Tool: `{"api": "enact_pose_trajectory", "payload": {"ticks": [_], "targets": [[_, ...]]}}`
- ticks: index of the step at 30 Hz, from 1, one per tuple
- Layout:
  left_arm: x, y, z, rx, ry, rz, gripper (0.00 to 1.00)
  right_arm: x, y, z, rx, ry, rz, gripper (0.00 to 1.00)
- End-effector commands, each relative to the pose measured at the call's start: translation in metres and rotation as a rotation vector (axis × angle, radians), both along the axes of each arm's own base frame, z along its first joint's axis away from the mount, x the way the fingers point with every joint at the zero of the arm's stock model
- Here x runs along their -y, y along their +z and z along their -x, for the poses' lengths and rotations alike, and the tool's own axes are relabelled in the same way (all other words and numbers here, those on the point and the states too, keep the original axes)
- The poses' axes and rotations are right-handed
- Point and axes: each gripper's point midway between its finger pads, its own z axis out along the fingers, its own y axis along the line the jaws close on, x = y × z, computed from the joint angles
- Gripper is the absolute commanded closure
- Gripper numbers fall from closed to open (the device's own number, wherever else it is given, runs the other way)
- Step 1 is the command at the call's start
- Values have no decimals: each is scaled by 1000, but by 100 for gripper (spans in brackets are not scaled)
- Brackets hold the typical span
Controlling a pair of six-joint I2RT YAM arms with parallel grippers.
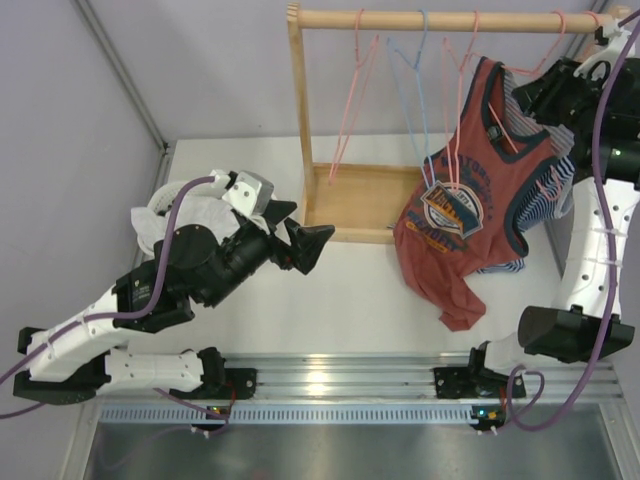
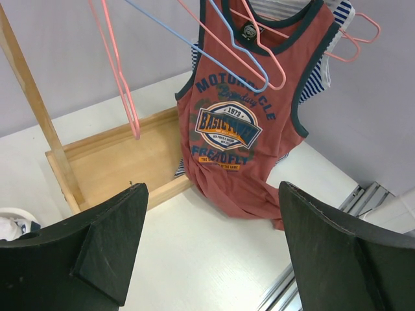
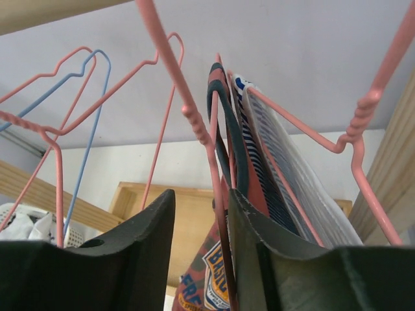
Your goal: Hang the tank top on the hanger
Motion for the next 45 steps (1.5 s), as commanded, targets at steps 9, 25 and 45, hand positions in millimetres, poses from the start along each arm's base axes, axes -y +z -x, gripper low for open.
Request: {"api": "enact_pose_trajectory", "payload": {"ticks": [9,25,45], "targets": [[-10,23,4,24,0,91,13,3,24,50,32,-105,28,53],[-17,5,-2,-21,56,89,13,-26,-16,131,-8,-93,-33,37],[-10,-100,-24,-194,251,0,13,-73,-206,198,-348,-1,-97,27]]}}
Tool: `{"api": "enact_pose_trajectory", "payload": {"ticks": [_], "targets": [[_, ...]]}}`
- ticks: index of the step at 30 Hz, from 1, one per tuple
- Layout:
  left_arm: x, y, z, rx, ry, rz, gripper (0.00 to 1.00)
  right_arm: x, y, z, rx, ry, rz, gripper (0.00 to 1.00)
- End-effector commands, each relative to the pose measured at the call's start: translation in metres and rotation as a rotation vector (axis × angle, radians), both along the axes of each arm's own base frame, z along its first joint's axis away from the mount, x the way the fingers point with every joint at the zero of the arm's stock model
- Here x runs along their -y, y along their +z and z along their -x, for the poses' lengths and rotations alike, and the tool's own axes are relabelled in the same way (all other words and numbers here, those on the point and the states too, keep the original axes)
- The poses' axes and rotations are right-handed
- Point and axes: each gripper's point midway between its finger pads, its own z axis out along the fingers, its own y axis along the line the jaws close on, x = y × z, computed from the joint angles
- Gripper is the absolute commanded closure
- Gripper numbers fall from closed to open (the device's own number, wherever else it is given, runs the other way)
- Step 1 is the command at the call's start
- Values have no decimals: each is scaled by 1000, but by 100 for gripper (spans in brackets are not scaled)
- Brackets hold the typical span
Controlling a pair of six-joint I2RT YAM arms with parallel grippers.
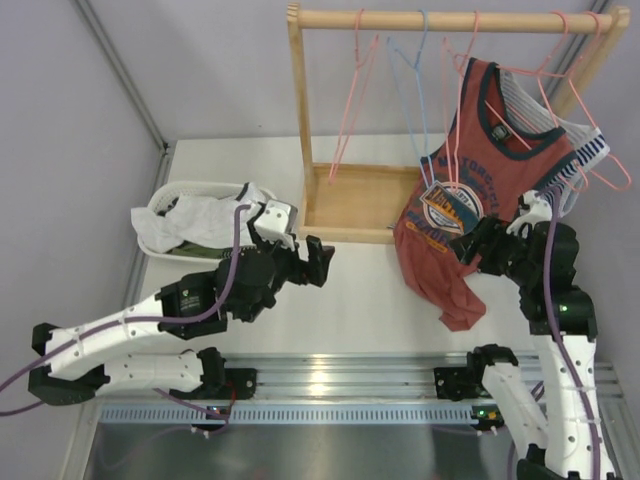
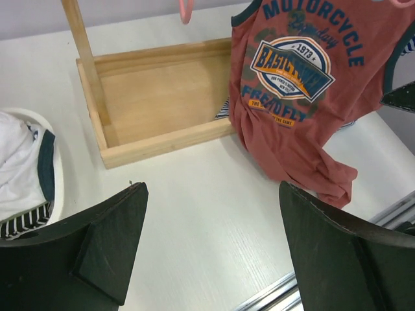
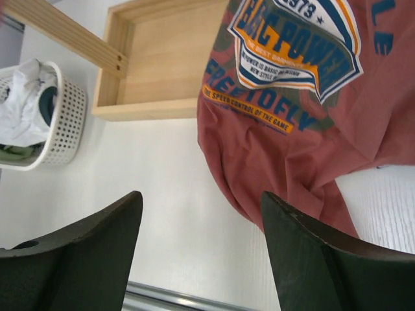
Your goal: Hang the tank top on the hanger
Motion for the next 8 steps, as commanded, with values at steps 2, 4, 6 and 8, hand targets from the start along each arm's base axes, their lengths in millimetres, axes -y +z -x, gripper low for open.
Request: {"api": "enact_pose_trajectory", "payload": {"ticks": [2,4,6,8], "targets": [[-6,0,-2,-25,59,89,13,2,-18,2,-30,-15,12,25],[-3,-5,-2,-37,59,86,13,3,-21,-2,-47,-12,26,25],[-1,-8,-2,-48,59,88,13,4,-21,-3,-49,-10,37,24],[0,-9,-2,-52,59,89,13,7,-17,-6,-29,-22,45,21]]}}
